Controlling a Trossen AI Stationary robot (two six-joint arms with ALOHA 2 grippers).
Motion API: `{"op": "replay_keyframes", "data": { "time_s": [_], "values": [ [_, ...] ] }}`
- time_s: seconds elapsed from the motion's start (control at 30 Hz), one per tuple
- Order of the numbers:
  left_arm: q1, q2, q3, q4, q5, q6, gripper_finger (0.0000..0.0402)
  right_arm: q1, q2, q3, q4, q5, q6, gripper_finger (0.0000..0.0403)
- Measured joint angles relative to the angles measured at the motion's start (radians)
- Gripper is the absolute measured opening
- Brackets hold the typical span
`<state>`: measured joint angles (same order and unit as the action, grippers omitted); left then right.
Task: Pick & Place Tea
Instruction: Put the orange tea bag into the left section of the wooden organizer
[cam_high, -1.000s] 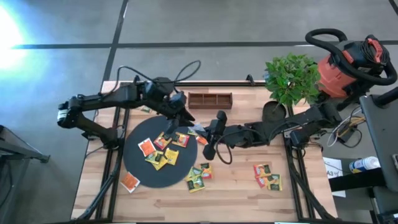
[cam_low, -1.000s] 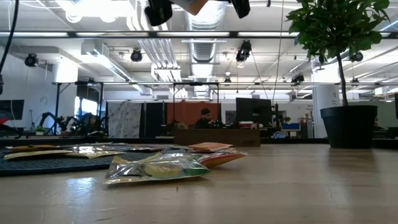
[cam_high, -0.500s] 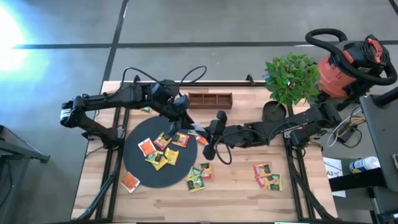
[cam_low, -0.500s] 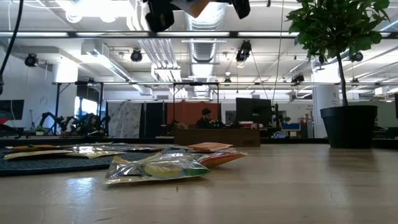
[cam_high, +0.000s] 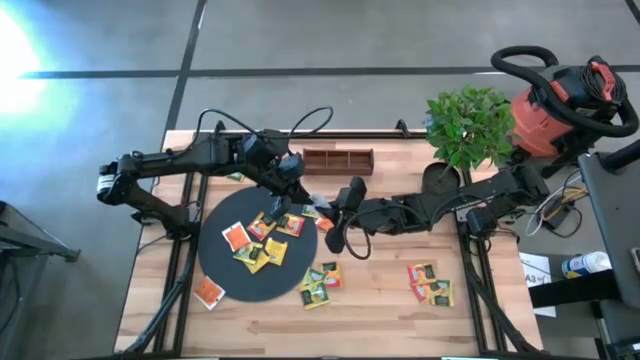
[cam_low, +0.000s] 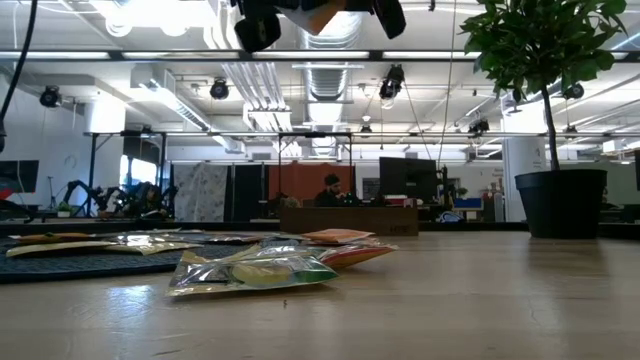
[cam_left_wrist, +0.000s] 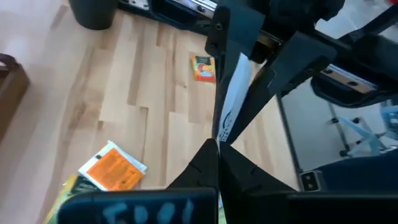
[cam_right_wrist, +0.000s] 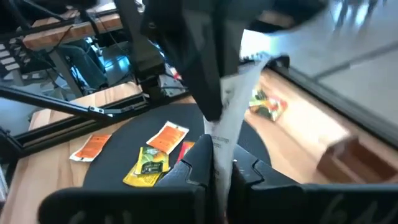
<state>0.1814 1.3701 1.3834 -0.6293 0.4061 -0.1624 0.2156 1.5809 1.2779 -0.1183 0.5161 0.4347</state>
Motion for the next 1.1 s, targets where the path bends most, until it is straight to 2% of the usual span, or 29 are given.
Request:
{"op": "replay_keyframes", "data": {
  "time_s": [0.13, 0.33, 0.47, 0.67, 0.93, 1.1],
  "values": [
    [0.001, 0.000, 0.000, -0.004, -0.033, 0.017, 0.0001, -0.013, -0.002, 0.005, -0.071, -0.028, 0.086, 0.0074],
    [0.011, 0.000, 0.000, -0.058, -0.134, 0.079, 0.0001, -0.012, -0.004, 0.005, -0.086, -0.020, 0.090, 0.0167],
    [0.028, 0.000, 0.000, -0.129, -0.256, 0.148, 0.0000, -0.011, -0.024, 0.005, -0.192, -0.018, 0.127, 0.0208],
    [0.099, 0.027, 0.000, -0.153, -0.495, 0.321, 0.0000, -0.004, -0.088, 0.005, -0.425, 0.017, 0.322, 0.0223],
    [0.256, 0.244, 0.020, -0.151, -0.514, 0.499, 0.0000, 0.007, -0.136, 0.005, -0.456, 0.020, 0.380, 0.0224],
    [0.291, 0.396, 0.122, -0.158, -0.537, 0.546, 0.0000, 0.014, -0.133, 0.005, -0.459, 0.019, 0.404, 0.0224]
  ]
}}
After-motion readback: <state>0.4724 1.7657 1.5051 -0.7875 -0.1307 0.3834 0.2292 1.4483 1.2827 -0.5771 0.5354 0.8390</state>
